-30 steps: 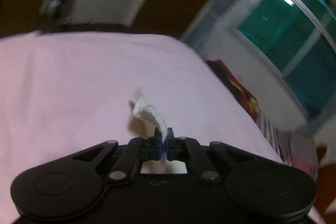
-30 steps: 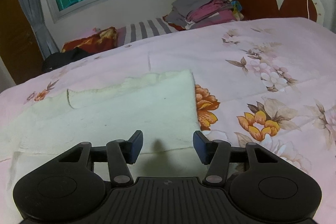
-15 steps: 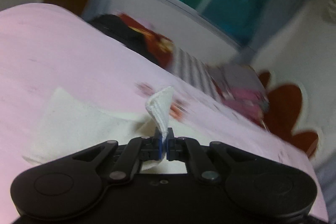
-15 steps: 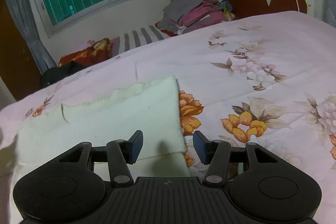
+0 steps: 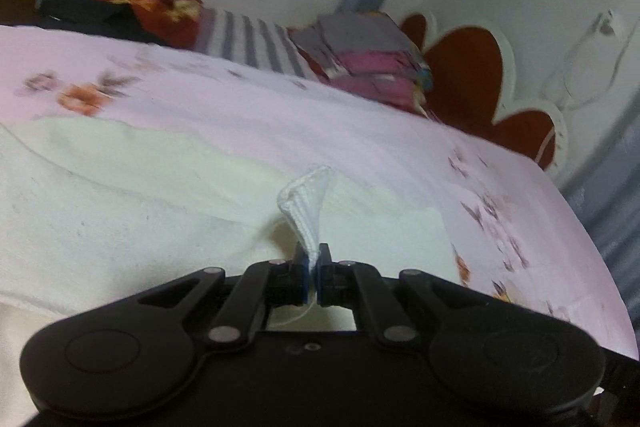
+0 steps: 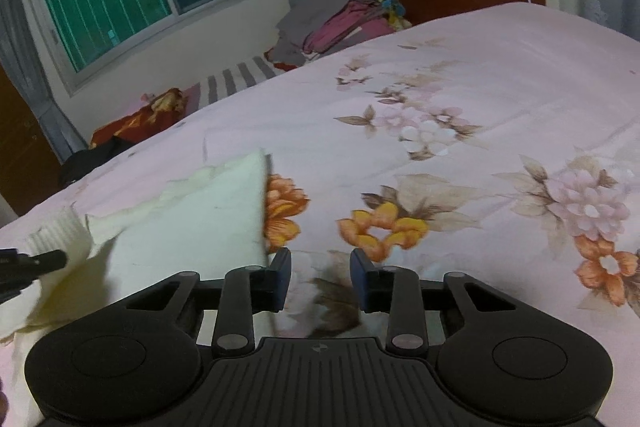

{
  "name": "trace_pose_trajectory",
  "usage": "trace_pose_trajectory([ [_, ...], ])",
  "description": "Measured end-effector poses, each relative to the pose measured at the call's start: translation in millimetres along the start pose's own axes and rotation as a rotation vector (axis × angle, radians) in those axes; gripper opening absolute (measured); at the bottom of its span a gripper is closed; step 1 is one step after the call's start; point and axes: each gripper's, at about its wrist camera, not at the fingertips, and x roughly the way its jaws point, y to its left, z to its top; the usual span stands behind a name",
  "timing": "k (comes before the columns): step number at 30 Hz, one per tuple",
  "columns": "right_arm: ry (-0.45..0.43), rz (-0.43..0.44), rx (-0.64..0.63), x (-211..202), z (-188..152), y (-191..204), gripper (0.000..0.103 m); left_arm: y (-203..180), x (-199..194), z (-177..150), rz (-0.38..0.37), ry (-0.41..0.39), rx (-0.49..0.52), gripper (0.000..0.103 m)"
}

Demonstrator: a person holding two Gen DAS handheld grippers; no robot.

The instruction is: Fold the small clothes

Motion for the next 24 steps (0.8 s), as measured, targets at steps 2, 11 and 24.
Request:
trace_pose_trajectory([
  [2,-0.002,-0.006,0.009,-3,1,-7,0.034,-11,12,-4,-0.005,0.024,0.019,0.003],
  [11,-0.039,0.034,-0.017,-20,7,-4,0.057,-38,16,-26,-0.069,0.092,0.127,0.064],
  [24,0.098,0.275,-0.011,34,1,74,0.044,102,-116,-46,0.341,-0.100,0.070,0.065],
])
